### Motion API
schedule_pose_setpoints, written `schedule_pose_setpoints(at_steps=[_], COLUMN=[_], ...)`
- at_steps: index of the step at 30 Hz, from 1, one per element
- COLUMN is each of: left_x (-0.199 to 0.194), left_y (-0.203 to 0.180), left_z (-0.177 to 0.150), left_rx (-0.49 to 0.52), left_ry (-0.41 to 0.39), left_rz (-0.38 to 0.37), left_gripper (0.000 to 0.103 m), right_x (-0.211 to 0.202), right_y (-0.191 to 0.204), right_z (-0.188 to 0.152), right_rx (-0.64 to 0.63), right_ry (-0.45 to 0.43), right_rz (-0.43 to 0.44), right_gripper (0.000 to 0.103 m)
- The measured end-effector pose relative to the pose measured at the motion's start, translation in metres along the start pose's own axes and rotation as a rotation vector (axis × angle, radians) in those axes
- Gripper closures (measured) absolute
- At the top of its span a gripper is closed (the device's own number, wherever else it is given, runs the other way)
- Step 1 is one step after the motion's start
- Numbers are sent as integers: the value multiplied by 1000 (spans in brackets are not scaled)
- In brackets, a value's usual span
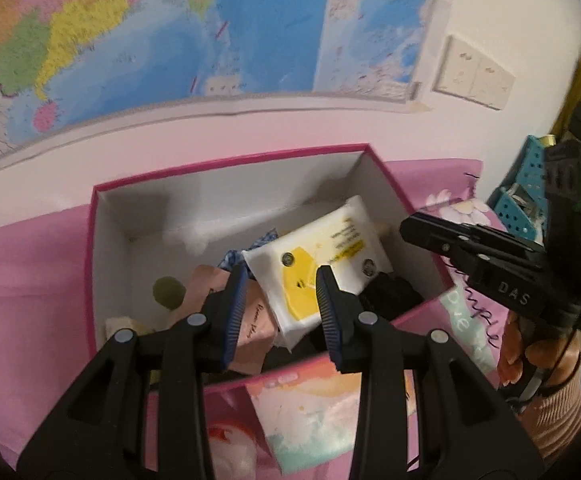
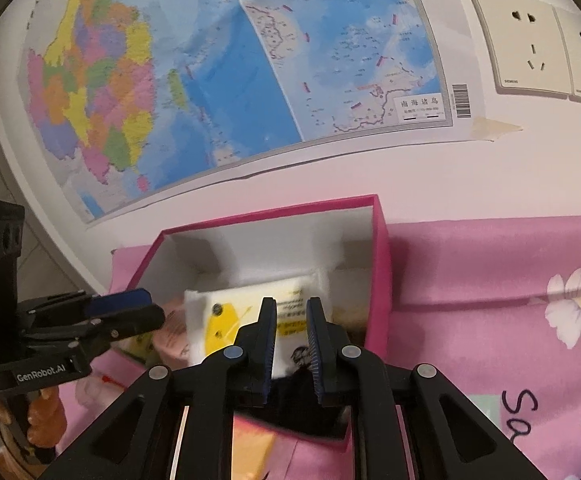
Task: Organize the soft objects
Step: 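Withdraw the open left gripper up from the pink box, then move the left gripper to the pink floral tissue pack and grasp it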
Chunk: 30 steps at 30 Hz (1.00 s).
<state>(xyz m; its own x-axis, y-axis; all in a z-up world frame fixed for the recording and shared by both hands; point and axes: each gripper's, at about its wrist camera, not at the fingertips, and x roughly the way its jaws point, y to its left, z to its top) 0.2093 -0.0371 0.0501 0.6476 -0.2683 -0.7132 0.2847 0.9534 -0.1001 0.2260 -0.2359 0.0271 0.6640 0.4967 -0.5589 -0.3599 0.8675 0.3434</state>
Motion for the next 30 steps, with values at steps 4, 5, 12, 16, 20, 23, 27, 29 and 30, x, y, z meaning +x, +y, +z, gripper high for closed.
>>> schedule_pose_setpoints(at_steps=[4,5,12,16,20,23,27,29,30], left_x=[-29,-38,-73,-77,-80,-82,-82,-78,-76], left_y=[-6,-9,-25,-32,-42,-51,-62,-68,-71], left_z=[-15,-22,-71,-105,-143,-164,-192,-205,-210], left_rx=[36,53,128,142,158,170,186,177,182], left_ry=[-59,-74,-89,-39,17,63,124,170,186], left_rz=[-40,-54,-143,-197,-260,-314,-390,-435,-443], left_gripper=[65,64,59,59,59,59,59,59,59], right_x=[-19,-24,-70,-100,-130,-148,-154,-150,-148], right_y=[8,9,24,37,44,41,37,36,36], right_z=[-11,-13,-41,-59,-84,-107,-143,-162,-170], right_rx=[-4,-3,0,-5,-4,13,27,35,35], right_ry=[6,8,42,52,66,86,167,220,244], right_rz=[62,76,210,232,208,174,129,120,114], right_gripper=[76,73,68,66,63,61,59,59,59])
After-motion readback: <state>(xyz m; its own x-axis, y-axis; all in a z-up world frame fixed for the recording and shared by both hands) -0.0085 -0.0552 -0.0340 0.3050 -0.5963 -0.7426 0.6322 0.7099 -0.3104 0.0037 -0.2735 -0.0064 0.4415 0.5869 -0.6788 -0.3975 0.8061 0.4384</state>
